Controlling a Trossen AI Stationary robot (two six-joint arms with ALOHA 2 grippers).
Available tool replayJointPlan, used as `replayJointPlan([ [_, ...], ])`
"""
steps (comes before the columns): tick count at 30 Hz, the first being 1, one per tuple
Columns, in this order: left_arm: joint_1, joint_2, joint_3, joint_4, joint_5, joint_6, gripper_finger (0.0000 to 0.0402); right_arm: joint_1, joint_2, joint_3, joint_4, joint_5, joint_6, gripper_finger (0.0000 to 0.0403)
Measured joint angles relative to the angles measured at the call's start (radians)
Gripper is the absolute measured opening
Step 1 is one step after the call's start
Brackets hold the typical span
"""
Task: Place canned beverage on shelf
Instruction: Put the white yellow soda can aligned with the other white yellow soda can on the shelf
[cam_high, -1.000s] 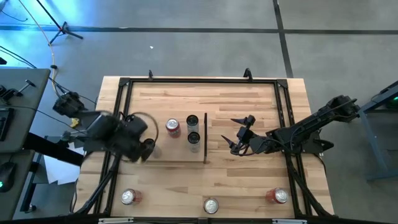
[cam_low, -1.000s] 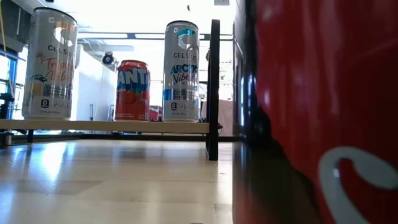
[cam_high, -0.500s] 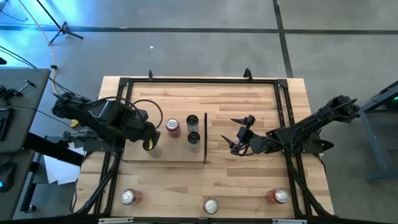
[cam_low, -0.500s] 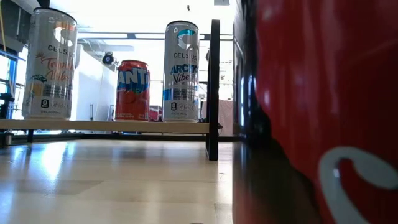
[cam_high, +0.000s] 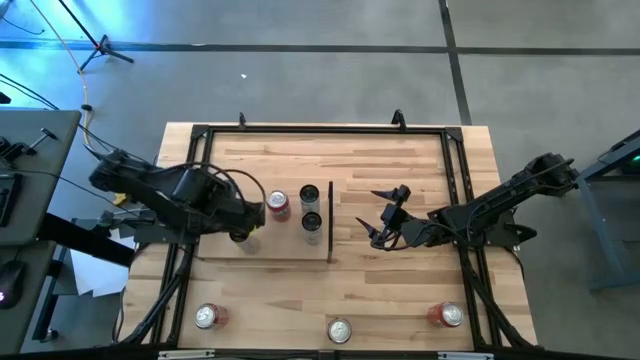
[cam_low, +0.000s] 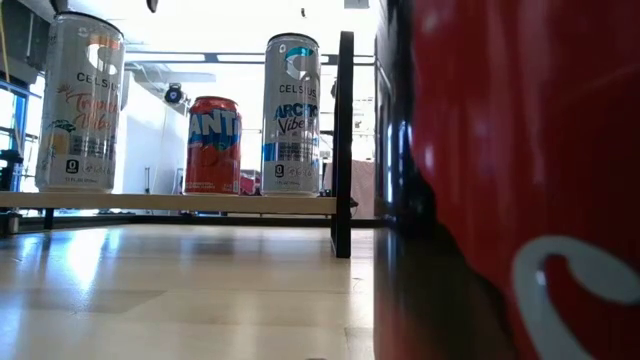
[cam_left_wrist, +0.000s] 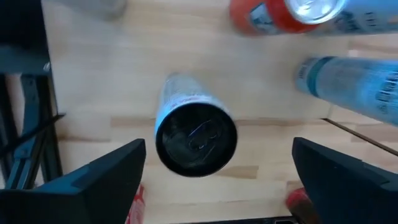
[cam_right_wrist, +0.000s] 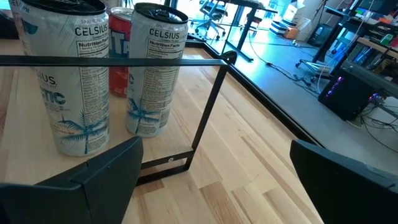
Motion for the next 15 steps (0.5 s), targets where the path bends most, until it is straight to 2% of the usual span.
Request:
replayJointPlan([
  [6,-0.001,0.050,0.000,-0.010,0.074,-0.054,0.0388,0.000,0.000,0.000,0.000,0.000,0.000,0.0393],
  [15,-0.001,0.083,0.000,-0.012,0.048,-0.142,0.0386,0.000,0.000,0.000,-0.001,0.000,0.000,0.0393],
])
